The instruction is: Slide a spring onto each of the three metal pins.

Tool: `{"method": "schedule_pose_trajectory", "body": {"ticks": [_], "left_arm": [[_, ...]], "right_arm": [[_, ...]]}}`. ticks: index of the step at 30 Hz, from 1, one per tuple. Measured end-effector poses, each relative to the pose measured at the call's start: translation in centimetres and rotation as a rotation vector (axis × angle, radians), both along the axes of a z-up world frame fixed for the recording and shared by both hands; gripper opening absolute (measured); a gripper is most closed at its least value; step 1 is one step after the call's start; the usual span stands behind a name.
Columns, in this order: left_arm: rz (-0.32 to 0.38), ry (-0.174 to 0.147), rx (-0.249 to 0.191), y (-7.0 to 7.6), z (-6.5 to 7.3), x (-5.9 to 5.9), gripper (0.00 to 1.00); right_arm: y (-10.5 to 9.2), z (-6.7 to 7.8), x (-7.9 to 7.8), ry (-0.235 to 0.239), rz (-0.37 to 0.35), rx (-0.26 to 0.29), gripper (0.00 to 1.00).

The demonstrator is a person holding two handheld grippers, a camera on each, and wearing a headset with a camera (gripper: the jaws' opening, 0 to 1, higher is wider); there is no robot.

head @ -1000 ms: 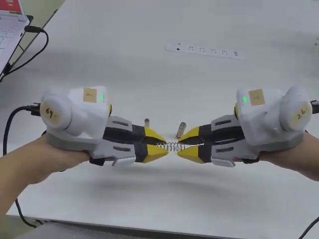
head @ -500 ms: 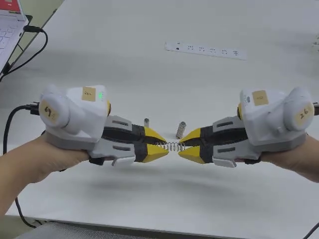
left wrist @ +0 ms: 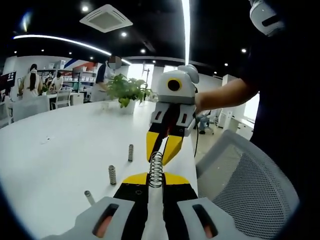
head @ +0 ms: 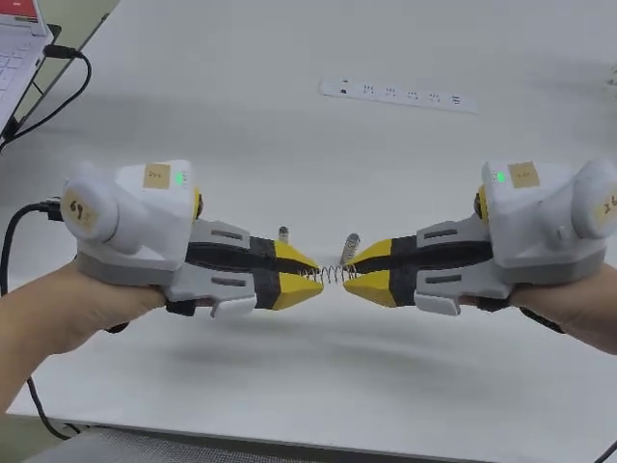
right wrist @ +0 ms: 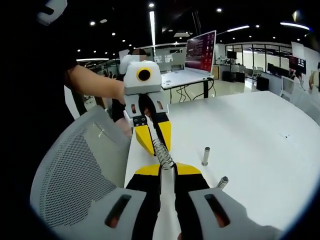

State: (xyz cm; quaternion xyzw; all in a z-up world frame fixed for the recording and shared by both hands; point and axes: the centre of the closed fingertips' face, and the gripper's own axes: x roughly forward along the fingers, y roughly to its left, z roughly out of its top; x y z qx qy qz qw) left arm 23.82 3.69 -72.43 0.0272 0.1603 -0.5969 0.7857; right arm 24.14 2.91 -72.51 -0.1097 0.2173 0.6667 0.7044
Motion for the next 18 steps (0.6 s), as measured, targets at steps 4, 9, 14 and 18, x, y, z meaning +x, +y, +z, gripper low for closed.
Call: {"method": "schedule_pose_trajectory", "body": {"ticks": [4,9,14,18], "left_arm": [[-0.002,-0.001,0.001,0.1,0.0,0.0,0.02],[-0.005,-0.003,0.009,0.1,-0.2,-0.1,0.02],[-0.011,-0.009,0.023,0.1,-0.5,-0.2,0.02],[-0.016,-0.014,0.034,0.1,-0.7,-0.3,0.02]], "right_arm": [[0.2,0.3,-0.1,0.002,-0.001,0.016,0.07],[0.3,0.8,-0.2,0.006,0.001,0.034,0.07],[0.5,1.0,-0.3,0.006,0.005,0.046,0.07],[0.9,1.6,-0.5,0.020,0.002,0.077,0.08]]}}
